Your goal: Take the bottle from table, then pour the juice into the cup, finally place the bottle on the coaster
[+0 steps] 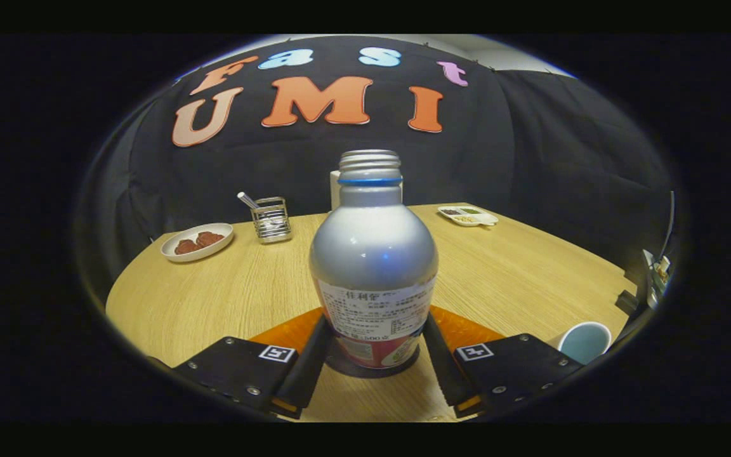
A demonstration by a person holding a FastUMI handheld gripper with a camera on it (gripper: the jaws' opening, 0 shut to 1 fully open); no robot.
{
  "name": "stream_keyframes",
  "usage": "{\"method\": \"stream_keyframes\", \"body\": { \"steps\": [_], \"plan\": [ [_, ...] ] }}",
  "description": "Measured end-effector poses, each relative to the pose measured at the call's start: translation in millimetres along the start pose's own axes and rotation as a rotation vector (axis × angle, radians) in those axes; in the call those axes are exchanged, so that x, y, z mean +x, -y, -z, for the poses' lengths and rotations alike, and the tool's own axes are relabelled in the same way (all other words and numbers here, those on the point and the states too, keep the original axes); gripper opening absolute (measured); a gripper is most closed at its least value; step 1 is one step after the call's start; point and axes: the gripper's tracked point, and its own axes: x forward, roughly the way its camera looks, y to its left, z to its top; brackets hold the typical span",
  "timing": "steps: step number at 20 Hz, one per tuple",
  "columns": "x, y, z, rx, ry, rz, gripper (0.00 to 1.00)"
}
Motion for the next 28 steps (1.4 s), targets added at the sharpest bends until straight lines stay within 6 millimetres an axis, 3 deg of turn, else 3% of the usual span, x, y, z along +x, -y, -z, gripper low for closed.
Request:
{"method": "stream_keyframes", "body": {
  "steps": [12, 16, 20, 28],
  "plan": [
    [-6, 1, 7, 0.001, -0.011, 0.027, 0.82],
    [-17, 9, 8, -0.014, -0.007, 0.05, 0.92],
    [-41, 8, 3, 0.005, 0.025, 0.02, 0.98],
    [-126, -38, -23, 0.022, 0.2, -0.189, 0.97]
  ]
}}
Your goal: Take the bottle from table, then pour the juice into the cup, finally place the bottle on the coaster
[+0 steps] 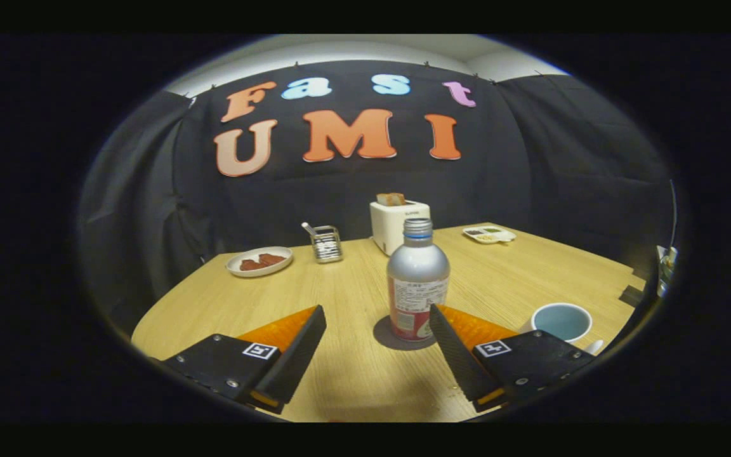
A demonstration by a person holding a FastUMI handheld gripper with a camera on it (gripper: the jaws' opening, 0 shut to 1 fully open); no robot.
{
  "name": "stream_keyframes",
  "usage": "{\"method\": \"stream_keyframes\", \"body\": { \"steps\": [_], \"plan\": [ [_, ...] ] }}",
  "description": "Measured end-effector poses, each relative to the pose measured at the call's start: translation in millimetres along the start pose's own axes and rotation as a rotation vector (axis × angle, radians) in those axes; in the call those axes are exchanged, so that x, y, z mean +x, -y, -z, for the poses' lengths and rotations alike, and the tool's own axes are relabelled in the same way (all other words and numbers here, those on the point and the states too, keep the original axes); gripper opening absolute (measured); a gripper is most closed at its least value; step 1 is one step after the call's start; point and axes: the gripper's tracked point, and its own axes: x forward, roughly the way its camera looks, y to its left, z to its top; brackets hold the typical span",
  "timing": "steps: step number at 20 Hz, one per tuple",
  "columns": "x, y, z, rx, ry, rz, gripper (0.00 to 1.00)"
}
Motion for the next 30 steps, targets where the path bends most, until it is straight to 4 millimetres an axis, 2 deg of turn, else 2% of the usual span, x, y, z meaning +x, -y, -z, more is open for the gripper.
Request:
{"method": "stream_keyframes", "body": {
  "steps": [3, 5, 12, 16, 23, 30],
  "plan": [
    [-26, -24, -14, -0.015, 0.069, -0.073, 0.97],
    [-42, -48, -23, -0.01, 0.111, -0.139, 0.97],
    [-87, -67, -22, -0.058, 0.173, -0.165, 0.97],
    [-105, -87, -22, -0.065, 0.195, -0.202, 0.97],
    [-110, -109, -15, -0.072, 0.202, -0.254, 0.97],
    [-100, -96, -11, -0.079, 0.193, -0.213, 0.97]
  ]
}}
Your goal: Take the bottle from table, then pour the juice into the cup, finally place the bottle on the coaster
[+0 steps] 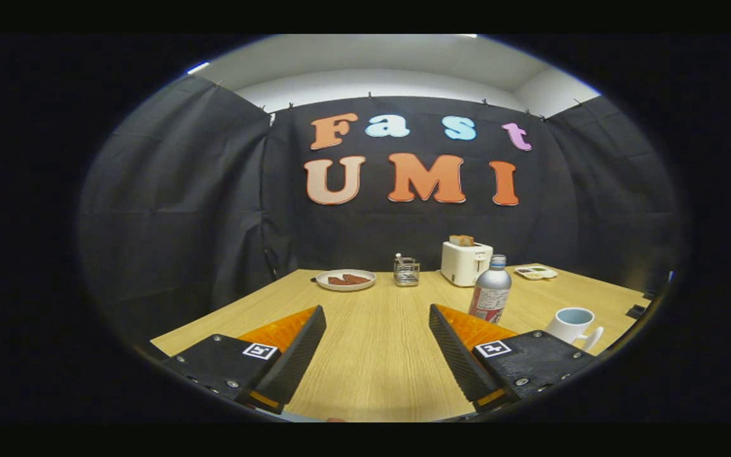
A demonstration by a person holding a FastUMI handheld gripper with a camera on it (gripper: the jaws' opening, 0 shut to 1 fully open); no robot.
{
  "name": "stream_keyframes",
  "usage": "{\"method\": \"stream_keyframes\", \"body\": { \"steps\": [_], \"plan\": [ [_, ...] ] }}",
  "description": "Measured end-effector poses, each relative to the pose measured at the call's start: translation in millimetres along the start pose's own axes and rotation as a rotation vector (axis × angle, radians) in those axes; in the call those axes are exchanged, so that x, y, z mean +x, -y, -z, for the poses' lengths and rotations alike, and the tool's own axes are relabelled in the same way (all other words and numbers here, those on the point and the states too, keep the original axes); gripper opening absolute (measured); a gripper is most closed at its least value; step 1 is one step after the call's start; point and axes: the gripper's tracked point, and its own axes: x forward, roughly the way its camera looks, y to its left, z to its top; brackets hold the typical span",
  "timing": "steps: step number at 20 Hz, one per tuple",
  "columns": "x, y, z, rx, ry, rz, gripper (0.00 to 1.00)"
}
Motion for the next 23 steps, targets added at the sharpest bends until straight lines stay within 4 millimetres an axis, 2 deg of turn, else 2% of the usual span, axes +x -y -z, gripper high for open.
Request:
{"method": "stream_keyframes", "body": {
  "steps": [7, 18, 23],
  "plan": [
    [3, 11, -5, 0.019, 0.02, 0.014, 0.97],
    [0, 12, -4, 0.036, 0.02, 0.003, 0.97],
    [1, 21, -5, 0.041, 0.021, 0.018, 0.97]
  ]
}}
